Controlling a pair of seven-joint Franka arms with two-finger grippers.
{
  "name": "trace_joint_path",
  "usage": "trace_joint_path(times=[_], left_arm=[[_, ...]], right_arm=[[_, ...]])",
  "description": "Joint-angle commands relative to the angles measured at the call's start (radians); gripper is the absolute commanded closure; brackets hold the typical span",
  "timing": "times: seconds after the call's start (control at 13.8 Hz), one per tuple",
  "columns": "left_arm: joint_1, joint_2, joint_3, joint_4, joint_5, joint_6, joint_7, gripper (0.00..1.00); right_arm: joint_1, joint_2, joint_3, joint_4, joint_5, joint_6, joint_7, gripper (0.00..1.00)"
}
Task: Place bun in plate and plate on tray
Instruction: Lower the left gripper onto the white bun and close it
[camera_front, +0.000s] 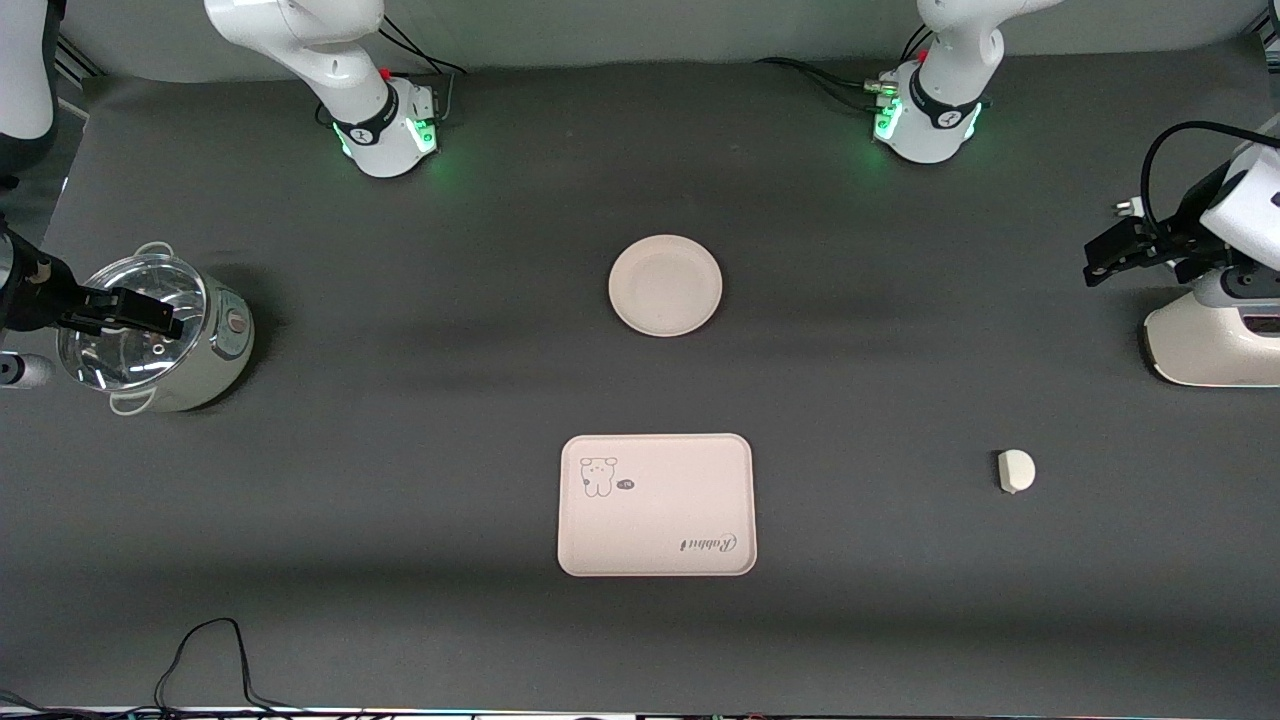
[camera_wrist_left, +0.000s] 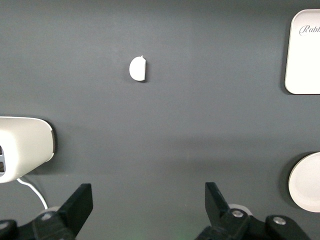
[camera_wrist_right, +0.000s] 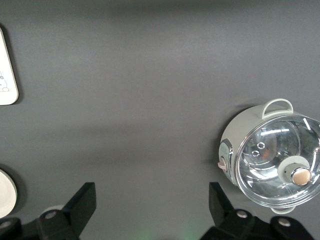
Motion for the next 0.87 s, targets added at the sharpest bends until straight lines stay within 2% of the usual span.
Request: trace_joint_path(times=[0.0,0.29,0.51,0.8], left_arm=[[0.005,-0.005,0.000,-0.008,-0.014,0.011,-0.006,0.00],[0.007,0.017,0.001,-0.006,0.003,0.019,-0.030,0.00],[0.013,0.130,0.001,0.004,0.006,0.109,-0.030,0.00],[0.020,0.334,0.001,0.007,0.050,0.359,-0.033,0.00]], right_arm=[[0.003,-0.023,-0.005,-0.018,0.013,0.002,-0.014,0.00],[0.004,-0.023,-0.007,-0.018,0.013,0.001,-0.013,0.00],[0.004,-0.023,-0.005,-0.018,0.013,0.001,-0.014,0.00],[0.004,-0.023,-0.007,-0.018,0.013,0.001,-0.014,0.00]])
